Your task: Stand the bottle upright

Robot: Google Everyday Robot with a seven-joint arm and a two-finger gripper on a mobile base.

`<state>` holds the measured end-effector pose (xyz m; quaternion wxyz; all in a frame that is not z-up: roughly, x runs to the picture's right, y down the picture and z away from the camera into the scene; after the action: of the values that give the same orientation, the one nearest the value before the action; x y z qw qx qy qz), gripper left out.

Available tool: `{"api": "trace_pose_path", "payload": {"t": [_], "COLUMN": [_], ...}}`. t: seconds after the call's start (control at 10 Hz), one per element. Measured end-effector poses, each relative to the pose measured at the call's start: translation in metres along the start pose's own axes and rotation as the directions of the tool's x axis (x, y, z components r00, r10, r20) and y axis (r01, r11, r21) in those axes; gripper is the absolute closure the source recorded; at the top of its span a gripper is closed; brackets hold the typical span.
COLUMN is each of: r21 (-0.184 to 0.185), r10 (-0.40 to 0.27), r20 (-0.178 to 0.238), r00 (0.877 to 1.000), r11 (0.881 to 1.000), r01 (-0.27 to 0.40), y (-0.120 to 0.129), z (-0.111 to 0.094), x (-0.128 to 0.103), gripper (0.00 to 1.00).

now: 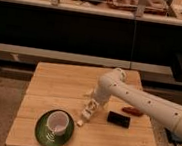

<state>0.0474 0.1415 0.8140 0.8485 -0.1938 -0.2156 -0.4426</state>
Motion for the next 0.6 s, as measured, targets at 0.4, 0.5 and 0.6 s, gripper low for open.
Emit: {"api": "trace_pose_path", "payload": {"t": [0.4,0.5,0.6], "r21": [-0.031,-0.048,-0.060], "r10": [-0.067,-0.068,-0.064], "r20": [-0.111,-0.117,-0.124], "r00": [0.992,0.991,0.990], "r11": [0.997,0.997,0.997], "r01": [0.064,0.062,0.057], "y": [-0.003,0.000,0.000], "z": [0.004,0.005,0.006], "x": [-0.033,-0.039,-0.044], "gripper": [0.20,0.20,0.20]}}
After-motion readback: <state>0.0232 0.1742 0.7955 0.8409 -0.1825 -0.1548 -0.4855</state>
